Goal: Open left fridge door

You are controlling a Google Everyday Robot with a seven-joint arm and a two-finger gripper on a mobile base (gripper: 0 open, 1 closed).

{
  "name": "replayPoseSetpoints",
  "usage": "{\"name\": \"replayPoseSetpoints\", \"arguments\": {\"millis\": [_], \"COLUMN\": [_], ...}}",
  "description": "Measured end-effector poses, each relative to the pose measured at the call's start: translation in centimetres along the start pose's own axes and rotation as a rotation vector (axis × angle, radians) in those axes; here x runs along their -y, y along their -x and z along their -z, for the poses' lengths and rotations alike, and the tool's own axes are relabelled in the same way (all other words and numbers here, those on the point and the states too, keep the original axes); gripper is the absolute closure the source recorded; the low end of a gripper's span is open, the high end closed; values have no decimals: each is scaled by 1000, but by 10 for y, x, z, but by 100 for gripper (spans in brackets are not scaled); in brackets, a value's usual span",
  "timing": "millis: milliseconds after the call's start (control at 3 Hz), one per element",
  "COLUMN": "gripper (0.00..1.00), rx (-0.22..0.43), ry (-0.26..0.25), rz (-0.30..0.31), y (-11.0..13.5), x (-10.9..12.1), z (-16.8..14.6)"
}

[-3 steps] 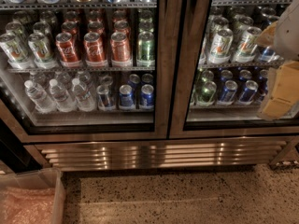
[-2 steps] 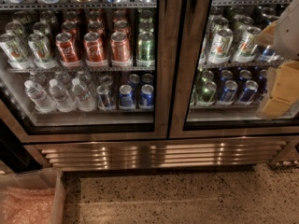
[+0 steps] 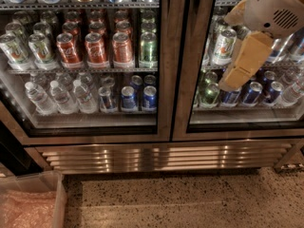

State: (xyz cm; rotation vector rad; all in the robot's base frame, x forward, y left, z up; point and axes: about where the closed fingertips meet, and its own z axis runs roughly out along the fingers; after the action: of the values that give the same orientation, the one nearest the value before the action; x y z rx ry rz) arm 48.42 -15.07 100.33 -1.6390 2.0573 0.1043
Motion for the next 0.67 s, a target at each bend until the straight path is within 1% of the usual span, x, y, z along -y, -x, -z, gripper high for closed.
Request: {"name": "replayPoseSetpoints", "arguments": {"millis": [333,667], "gripper": [0,0], "rx": [14,45], "ry": [-3,-8], "rz": [2,-1], "y": [4,8], "x": [1,1], "z": [3,1]}}
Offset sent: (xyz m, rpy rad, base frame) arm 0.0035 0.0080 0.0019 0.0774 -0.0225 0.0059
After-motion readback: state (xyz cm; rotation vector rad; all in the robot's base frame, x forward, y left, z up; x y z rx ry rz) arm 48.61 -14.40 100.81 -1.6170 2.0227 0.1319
